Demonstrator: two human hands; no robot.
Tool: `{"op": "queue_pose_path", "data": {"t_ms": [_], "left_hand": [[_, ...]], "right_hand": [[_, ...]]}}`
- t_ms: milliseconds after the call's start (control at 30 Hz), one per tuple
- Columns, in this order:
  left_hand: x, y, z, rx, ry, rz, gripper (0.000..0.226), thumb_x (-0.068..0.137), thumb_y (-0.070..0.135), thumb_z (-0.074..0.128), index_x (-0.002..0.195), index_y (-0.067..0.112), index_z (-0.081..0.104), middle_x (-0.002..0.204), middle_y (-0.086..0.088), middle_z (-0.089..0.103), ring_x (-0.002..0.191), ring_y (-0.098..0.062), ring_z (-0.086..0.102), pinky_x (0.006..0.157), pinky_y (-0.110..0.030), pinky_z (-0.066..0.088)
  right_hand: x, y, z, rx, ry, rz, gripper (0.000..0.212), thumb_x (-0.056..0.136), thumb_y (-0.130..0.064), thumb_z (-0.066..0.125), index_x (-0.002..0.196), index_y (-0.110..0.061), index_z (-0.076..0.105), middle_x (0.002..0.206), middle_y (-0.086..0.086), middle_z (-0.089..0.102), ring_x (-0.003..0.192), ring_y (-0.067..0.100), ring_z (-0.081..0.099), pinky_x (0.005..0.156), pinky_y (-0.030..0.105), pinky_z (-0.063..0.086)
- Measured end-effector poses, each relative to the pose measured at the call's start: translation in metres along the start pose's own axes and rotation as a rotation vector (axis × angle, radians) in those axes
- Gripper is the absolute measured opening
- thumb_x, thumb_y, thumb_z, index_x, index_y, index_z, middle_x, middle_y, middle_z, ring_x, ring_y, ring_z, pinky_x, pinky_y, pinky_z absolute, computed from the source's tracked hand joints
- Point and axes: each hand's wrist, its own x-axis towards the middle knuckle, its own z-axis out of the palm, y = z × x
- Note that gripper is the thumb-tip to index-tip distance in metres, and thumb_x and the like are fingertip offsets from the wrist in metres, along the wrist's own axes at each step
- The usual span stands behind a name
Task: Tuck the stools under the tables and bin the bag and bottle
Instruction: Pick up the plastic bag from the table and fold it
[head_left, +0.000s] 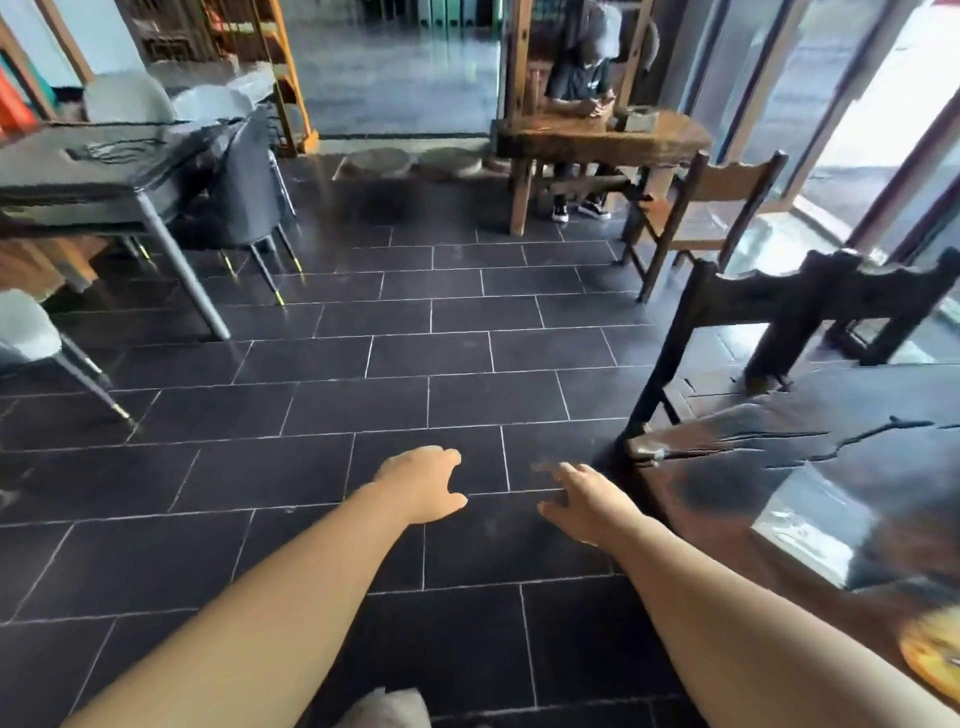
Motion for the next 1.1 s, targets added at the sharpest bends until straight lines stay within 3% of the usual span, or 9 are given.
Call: {"op": "queue_pose_path", "data": {"t_ms": [300,500,600,767,900,1100], "left_hand": [[0.165,0.058,-0.040,0.190,-0.084,0.360,0.054,0.089,0.050,0.054,0.135,0.023,0.047,0.130,0.001,0.053,0.118,-0.026,0.056,0.091,-0.041,0.047],[0.260,0.102,-0.068,0.294,-0.141,0.637,0.055,0.089,0.051,0.056,0.135,0.023,0.047,0.133,0.002,0.053,0.121,-0.026,0.055,0.095,-0.042,0.047],[0.292,0.132,-0.078,0.353,-0.170,0.782,0.054,0.090,0.051,0.057,0.134,0.021,0.048,0.130,0.000,0.053,0.121,-0.028,0.055,0.095,-0.043,0.047],[0.318,0.195,-0.074,0.392,-0.224,0.979,0.057,0.088,0.052,0.060,0.135,0.021,0.048,0.131,0.000,0.055,0.122,-0.029,0.055,0.094,-0.043,0.048],[0.316,0.254,-0.058,0.398,-0.251,1.088,0.059,0.086,0.053,0.060,0.135,0.020,0.050,0.133,-0.001,0.057,0.122,-0.028,0.056,0.098,-0.044,0.048],[0.308,0.332,-0.031,0.432,-0.270,1.154,0.067,0.087,0.053,0.062,0.143,0.020,0.045,0.137,-0.004,0.055,0.127,-0.027,0.053,0.102,-0.042,0.046]], "right_hand": [[0.048,0.070,-0.049,0.126,0.126,0.353,0.061,0.084,-0.052,0.062,0.133,-0.017,0.050,0.127,0.011,0.056,0.122,0.029,0.054,0.102,0.036,0.044],[0.066,0.087,-0.075,0.217,0.189,0.595,0.049,0.087,-0.049,0.061,0.126,-0.020,0.053,0.117,0.007,0.057,0.113,0.025,0.058,0.094,0.034,0.046],[0.064,0.094,-0.086,0.214,0.224,0.694,0.053,0.086,-0.052,0.059,0.129,-0.020,0.050,0.119,0.006,0.055,0.113,0.026,0.058,0.094,0.037,0.048],[0.035,0.126,-0.094,0.250,0.244,0.894,0.060,0.087,-0.052,0.061,0.133,-0.016,0.047,0.128,0.010,0.054,0.119,0.031,0.056,0.098,0.043,0.046],[0.004,0.159,-0.084,0.306,0.287,1.010,0.055,0.088,-0.051,0.062,0.126,-0.013,0.051,0.130,0.012,0.057,0.122,0.029,0.055,0.102,0.040,0.044],[-0.031,0.196,-0.065,0.418,0.365,1.095,0.059,0.091,-0.046,0.061,0.138,-0.013,0.047,0.134,0.009,0.052,0.124,0.026,0.053,0.103,0.034,0.041]]}}
